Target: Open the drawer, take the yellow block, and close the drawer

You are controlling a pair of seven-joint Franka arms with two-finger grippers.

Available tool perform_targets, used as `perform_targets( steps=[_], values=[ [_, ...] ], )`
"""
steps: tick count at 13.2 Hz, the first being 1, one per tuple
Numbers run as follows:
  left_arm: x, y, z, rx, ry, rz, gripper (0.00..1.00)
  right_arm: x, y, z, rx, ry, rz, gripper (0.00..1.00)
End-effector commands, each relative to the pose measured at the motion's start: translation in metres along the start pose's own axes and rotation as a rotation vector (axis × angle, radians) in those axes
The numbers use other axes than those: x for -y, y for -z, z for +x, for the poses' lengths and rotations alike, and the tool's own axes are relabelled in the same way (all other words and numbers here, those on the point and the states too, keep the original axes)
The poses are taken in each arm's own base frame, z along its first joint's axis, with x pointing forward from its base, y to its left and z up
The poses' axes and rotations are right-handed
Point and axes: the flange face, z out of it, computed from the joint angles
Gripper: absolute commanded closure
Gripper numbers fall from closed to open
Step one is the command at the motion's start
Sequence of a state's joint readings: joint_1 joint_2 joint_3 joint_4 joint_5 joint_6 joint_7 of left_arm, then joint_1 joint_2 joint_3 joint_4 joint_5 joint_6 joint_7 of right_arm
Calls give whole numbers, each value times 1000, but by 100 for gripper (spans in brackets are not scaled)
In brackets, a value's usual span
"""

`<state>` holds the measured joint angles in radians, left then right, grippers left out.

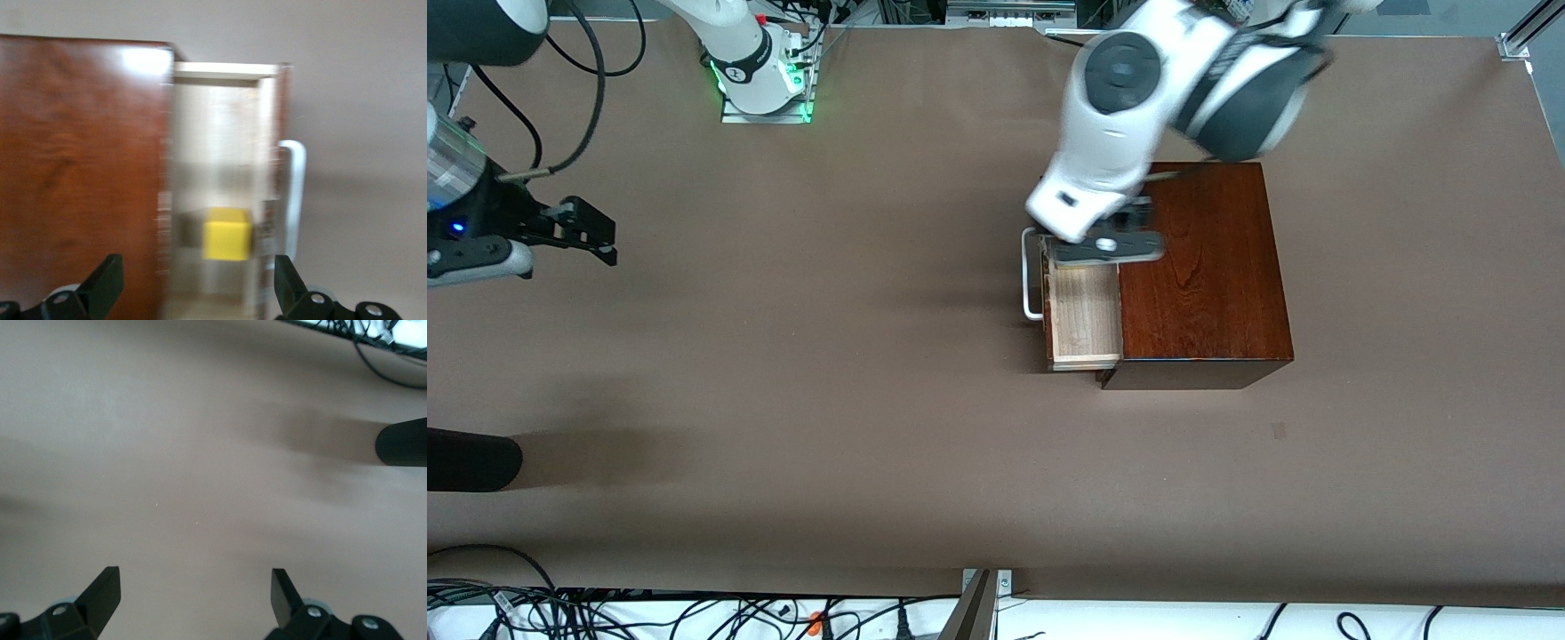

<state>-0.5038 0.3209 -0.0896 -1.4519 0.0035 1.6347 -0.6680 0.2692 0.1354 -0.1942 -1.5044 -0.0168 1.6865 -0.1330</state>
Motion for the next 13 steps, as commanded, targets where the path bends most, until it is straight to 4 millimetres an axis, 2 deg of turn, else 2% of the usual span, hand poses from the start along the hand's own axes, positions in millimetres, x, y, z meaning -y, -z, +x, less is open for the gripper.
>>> perform_targets(
  steps=[1, 3, 4, 6, 7, 9, 10, 11, 12, 13],
  values=[
    [103, 32, 34, 8, -25, -33, 0, 28, -17, 7, 51, 46, 17, 0],
    [169, 56, 49, -27, 11, -63, 0, 76, -18, 3, 93, 145, 36, 0],
    [198, 70, 52, -49, 9, -76, 0, 108, -16, 2, 98, 227, 43, 0],
    [243, 91, 49, -77, -61, -123, 0, 173, -19, 0, 91, 373, 54, 0],
    [262, 91, 45, -84, -105, -120, 0, 207, -23, -2, 83, 439, 60, 0],
    [280, 90, 40, -91, -182, -96, 0, 278, -32, -9, 50, 557, 67, 0],
    [296, 91, 36, -94, -176, -77, 0, 322, -46, -18, 65, 644, 68, 0],
    [306, 81, 27, -77, -170, -65, 0, 369, -55, -28, 47, 723, 59, 0],
    [310, 76, 23, -78, -162, -61, 0, 414, -62, -35, 12, 792, 52, 0],
    [312, 73, 23, -72, -156, -57, 0, 441, -74, -35, -5, 834, 37, 0]
  ],
)
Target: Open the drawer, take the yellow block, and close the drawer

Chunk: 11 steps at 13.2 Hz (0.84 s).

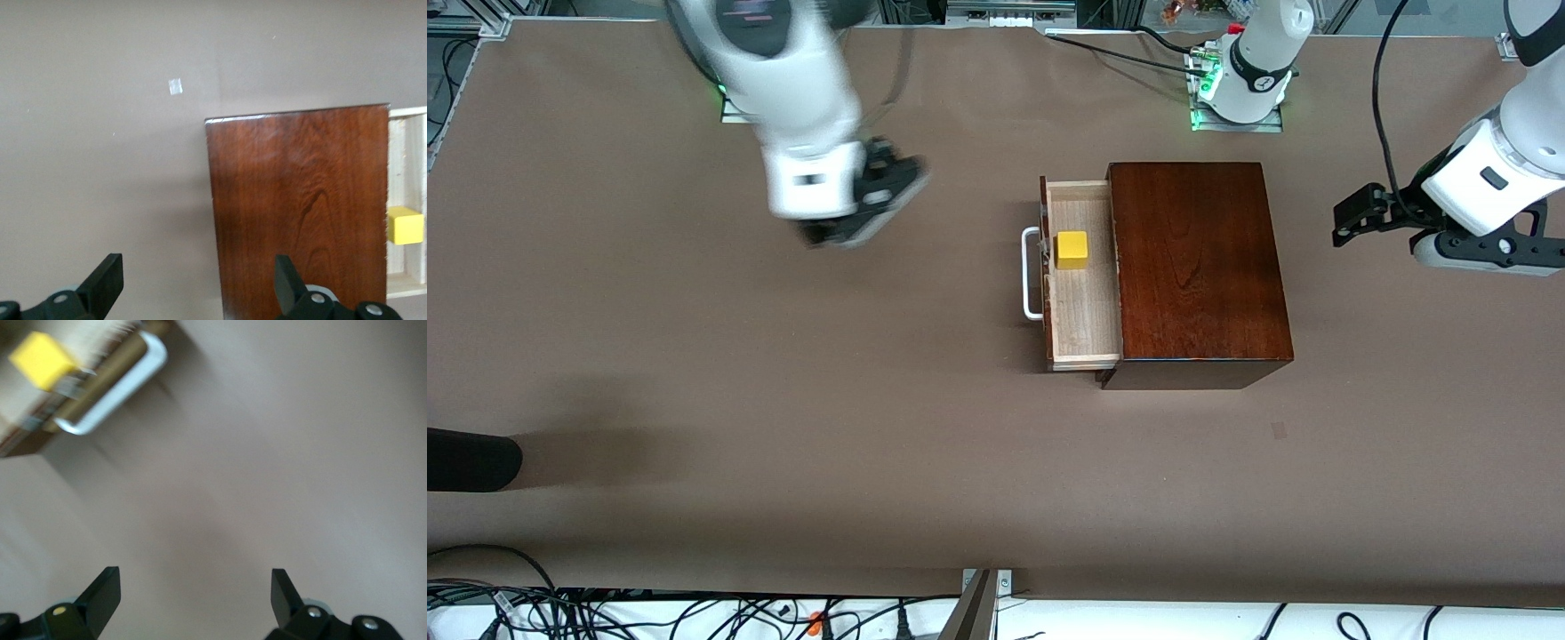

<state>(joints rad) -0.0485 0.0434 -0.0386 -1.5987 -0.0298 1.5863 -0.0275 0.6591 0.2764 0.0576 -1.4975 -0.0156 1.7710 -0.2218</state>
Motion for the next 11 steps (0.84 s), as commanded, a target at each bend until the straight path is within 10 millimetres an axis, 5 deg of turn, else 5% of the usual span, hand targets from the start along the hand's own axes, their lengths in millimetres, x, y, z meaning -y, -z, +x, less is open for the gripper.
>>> perform_targets(
  steps=[1, 3, 7, 11],
  values=[
    [7, -6, -18, 11, -23, 55, 0, 63, -28, 55, -33, 153, -36, 0],
    [9, -6, -16, 18, -23, 73, 0, 104, -44, 83, -52, 257, -37, 0],
    [8, -5, -17, 26, -32, 72, 0, 154, -67, 115, -89, 422, -43, 0],
    [10, -7, -17, 32, -30, 70, 0, 174, -99, 132, -101, 545, -45, 0]
  ],
)
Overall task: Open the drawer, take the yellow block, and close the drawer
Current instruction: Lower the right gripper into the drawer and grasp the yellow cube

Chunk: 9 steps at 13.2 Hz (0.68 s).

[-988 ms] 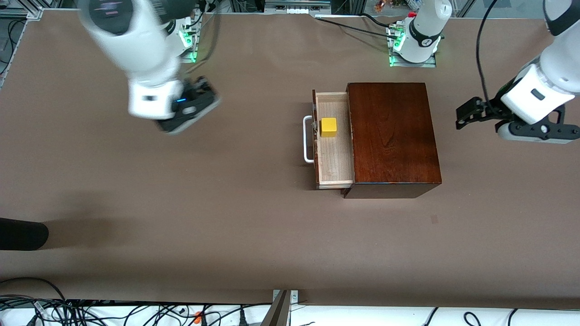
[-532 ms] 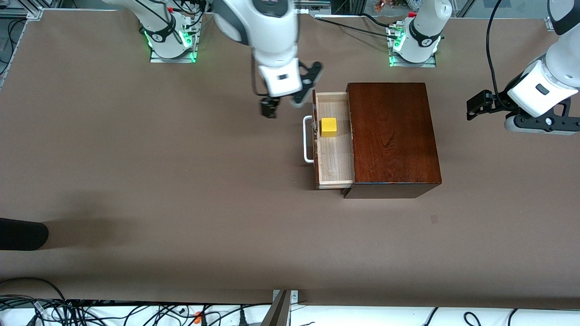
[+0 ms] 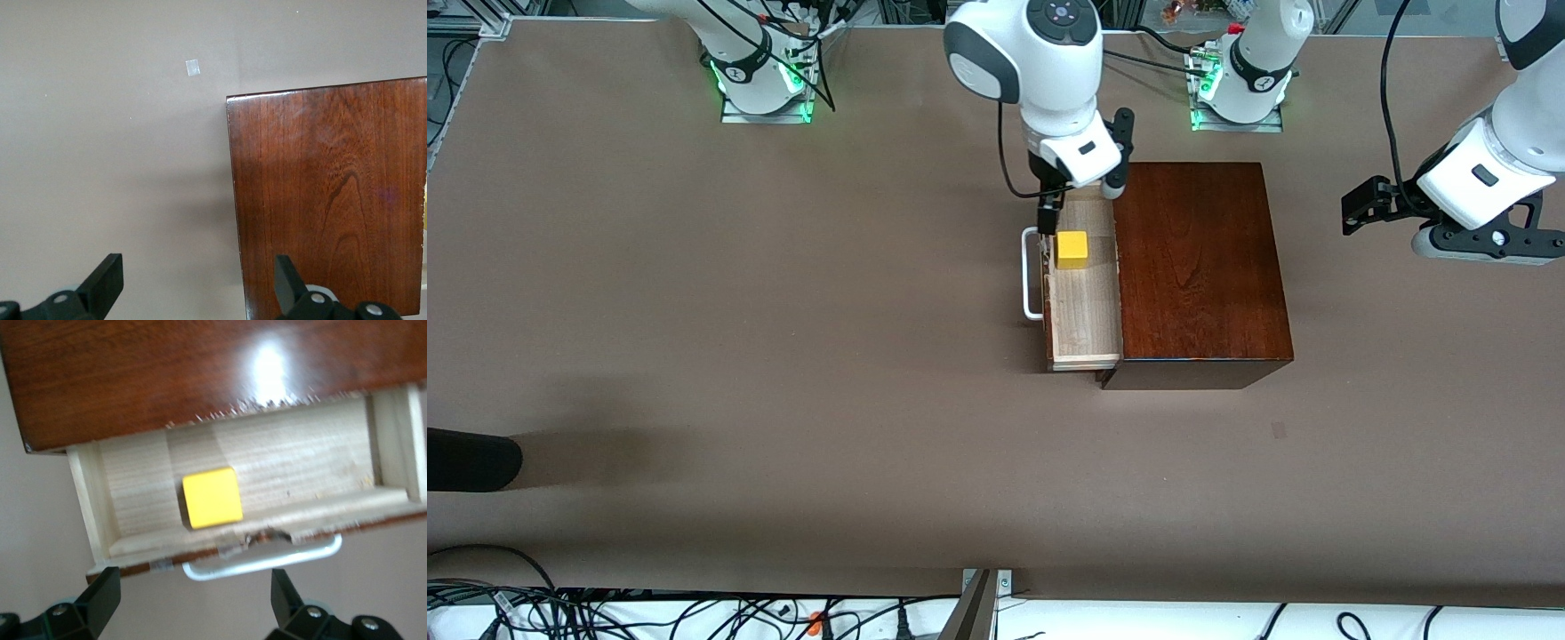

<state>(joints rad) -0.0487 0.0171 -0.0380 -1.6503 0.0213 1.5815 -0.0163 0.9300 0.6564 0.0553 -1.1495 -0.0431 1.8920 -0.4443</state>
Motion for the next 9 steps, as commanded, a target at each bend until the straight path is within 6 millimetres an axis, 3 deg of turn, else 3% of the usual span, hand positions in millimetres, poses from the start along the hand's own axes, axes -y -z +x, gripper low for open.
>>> perform_targets(
  steps=[1, 5, 9],
  values=[
    [4, 3, -7, 3, -18, 16, 0, -1, -21, 16, -22, 79, -23, 0],
    [1, 5, -8, -1, -47, 18, 0, -7, -57, 21, -36, 154, -26, 0],
    [-4, 7, -7, -6, -57, 16, 0, 0, -75, 28, -34, 158, -21, 0]
  ],
)
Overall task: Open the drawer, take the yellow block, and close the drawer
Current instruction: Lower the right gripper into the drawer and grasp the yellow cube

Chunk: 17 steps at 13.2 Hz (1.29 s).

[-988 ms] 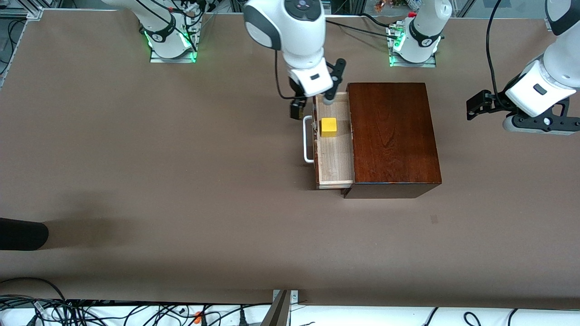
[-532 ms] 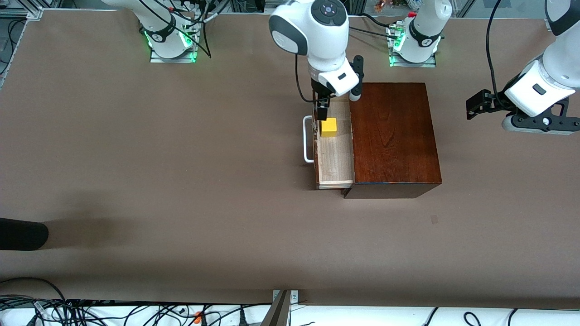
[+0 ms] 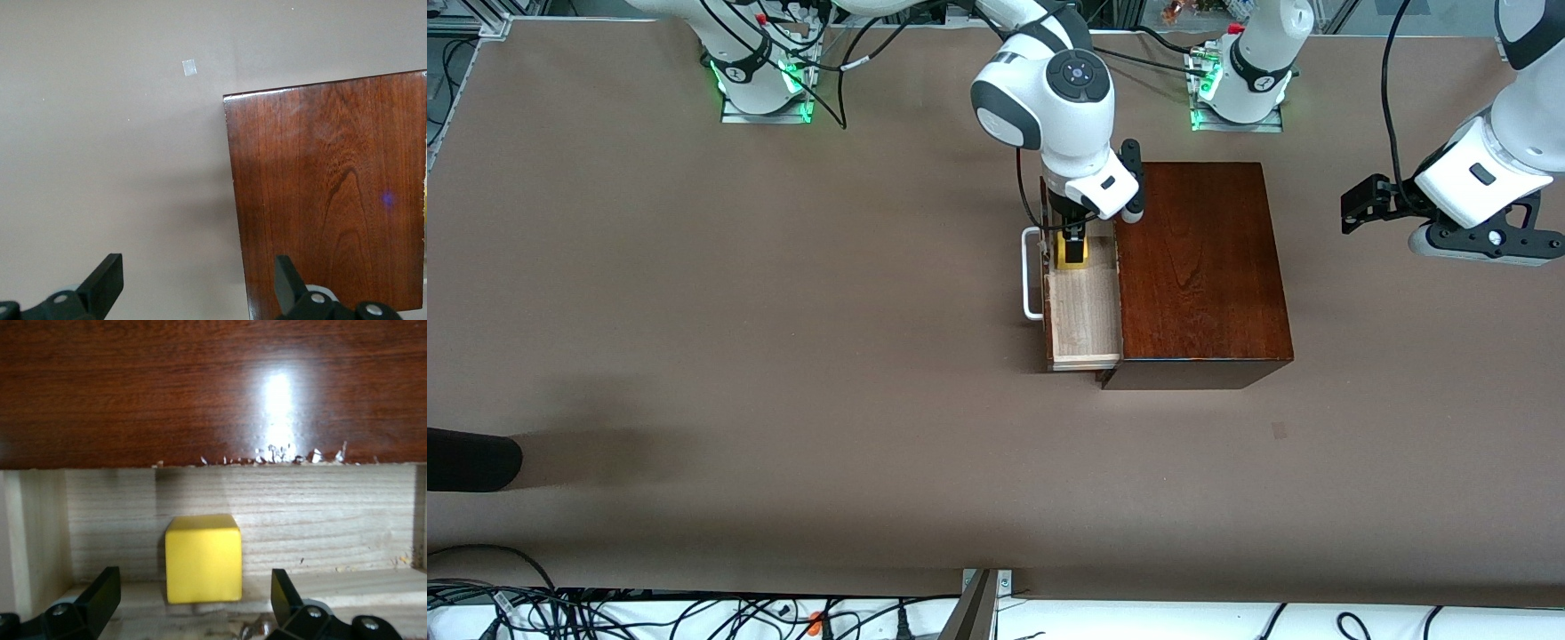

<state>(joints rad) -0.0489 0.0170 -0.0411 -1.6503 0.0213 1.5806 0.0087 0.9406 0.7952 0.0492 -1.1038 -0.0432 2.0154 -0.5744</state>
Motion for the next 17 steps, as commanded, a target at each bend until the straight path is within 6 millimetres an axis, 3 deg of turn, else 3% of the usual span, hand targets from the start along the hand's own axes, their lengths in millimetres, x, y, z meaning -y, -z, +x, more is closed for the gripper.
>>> perform_targets(
  steps=[1, 8, 9, 11, 12, 14, 16, 17],
  values=[
    [-6, 8, -7, -8, -33, 16, 0, 4, -6, 10, 0, 24, -6, 0],
    [-2, 7, -7, -5, -30, 14, 0, 0, -31, 7, 5, 28, -10, 0],
    [-3, 7, -8, -4, -28, 14, 0, -1, -34, 8, -2, 28, -16, 7],
    [-2, 7, -8, 1, -28, 14, 0, -6, -35, 6, -12, 21, -26, 37],
    [-3, 7, -8, -1, -30, 14, 0, -8, -34, 5, -13, 20, -28, 54],
    [-5, 7, -8, -1, -33, 13, 0, -11, -27, 3, -8, 15, -26, 100],
    [-6, 7, -8, -1, -34, 13, 0, -12, -21, 0, 7, 12, -21, 100],
    [-6, 10, -8, -7, -34, 13, 0, -15, 1, 1, -6, 7, -28, 100]
  ],
)
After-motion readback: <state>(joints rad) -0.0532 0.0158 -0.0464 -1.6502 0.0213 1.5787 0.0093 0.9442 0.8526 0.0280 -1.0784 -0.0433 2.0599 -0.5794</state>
